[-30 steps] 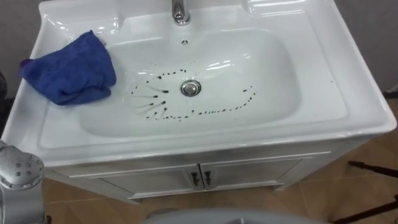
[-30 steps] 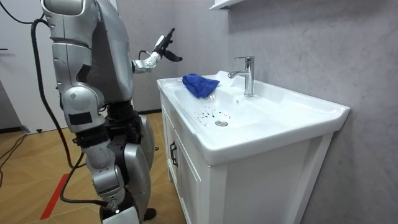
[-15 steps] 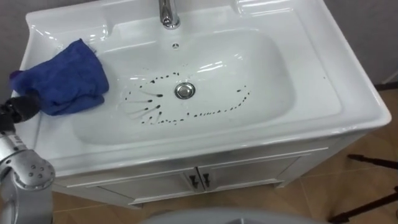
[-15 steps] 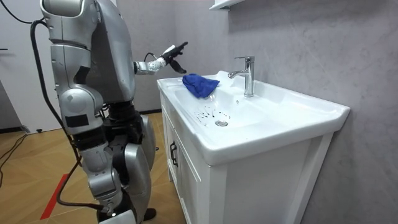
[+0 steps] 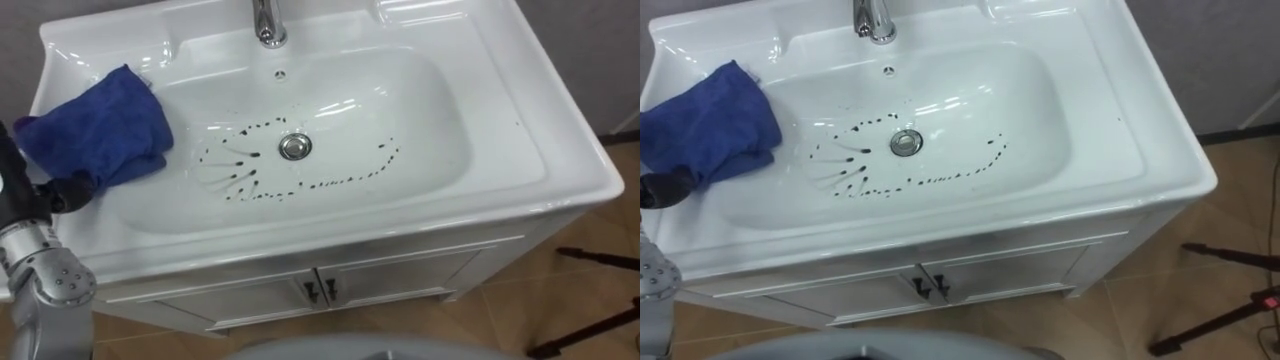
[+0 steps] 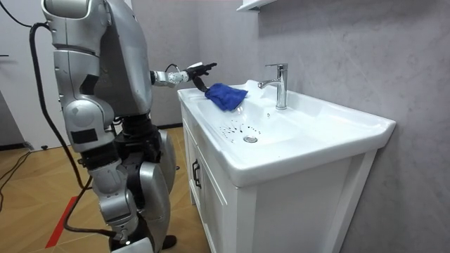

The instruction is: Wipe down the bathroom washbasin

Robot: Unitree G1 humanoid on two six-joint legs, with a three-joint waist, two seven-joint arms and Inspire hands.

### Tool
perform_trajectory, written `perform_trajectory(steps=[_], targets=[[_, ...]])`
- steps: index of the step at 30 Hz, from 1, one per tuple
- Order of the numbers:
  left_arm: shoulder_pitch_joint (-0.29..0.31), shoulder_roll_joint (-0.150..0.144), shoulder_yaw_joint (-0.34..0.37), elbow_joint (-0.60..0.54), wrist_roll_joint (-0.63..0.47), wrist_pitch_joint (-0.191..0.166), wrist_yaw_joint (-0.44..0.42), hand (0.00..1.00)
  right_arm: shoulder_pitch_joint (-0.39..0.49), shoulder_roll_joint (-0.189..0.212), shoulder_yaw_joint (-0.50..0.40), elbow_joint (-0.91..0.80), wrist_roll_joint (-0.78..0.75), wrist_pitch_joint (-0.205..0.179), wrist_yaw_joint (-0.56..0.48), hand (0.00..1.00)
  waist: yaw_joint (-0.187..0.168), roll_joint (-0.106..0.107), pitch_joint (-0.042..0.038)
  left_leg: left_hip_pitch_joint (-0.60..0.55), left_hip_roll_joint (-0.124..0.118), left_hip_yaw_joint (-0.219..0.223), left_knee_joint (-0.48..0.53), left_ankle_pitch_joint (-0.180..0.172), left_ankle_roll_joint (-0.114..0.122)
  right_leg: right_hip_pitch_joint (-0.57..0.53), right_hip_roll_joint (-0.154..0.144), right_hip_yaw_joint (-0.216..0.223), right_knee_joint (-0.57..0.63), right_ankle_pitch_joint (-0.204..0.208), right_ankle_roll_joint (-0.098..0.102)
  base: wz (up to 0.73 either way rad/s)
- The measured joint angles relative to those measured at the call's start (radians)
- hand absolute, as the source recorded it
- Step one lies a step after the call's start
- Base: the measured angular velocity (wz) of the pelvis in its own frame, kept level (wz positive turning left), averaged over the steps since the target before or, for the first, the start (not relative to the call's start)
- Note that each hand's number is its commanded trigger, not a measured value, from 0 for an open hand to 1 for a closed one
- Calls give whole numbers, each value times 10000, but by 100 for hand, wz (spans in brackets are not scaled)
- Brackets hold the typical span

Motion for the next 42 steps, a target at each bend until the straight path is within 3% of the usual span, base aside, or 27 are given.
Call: perform_trajectory(steps=[6,12,19,26,30,36,42], targets=[[-20,10,2,-67,33,245,-219,0,-8,0,-41,-69,-19,148,-88,0,-15,-34,19,-15,16,224,17,0,0,-16,-3,9,10,4,-1,0],[-20,139,218,-153,228,711,-706,0,-19,-12,-207,-78,-40,266,-127,0,23,-4,-7,-16,28,225,18,0,0,-39,27,121,-16,14,-12,-4],[-76,482,316,-130,232,1192,-1159,0,-32,-23,-216,-97,-24,466,-297,0,-18,40,-20,-17,72,224,13,0,0,-40,79,154,-50,44,-49,0],[-375,539,290,-132,646,1562,-1627,0,-14,-80,-201,-131,-36,469,-537,0,-43,165,45,-47,75,226,13,0,0,-170,93,331,-35,48,-51,-4],[-697,547,292,-149,1075,1624,-1965,0,3,-82,-205,-139,-23,470,-502,0,-68,204,38,-109,72,202,13,0,0,-231,101,360,-37,55,-40,-1],[-1176,988,291,-449,1326,2012,-2836,0,193,-100,-444,-367,-30,471,-406,0,-250,137,49,-117,101,204,12,0,0,-234,139,374,-45,123,-67,-4],[-1409,1041,273,-682,1537,2208,-3457,0,219,-99,-445,-437,40,482,-443,0,-350,105,69,-104,116,220,12,0,0,-234,159,388,-43,131,-80,0]])
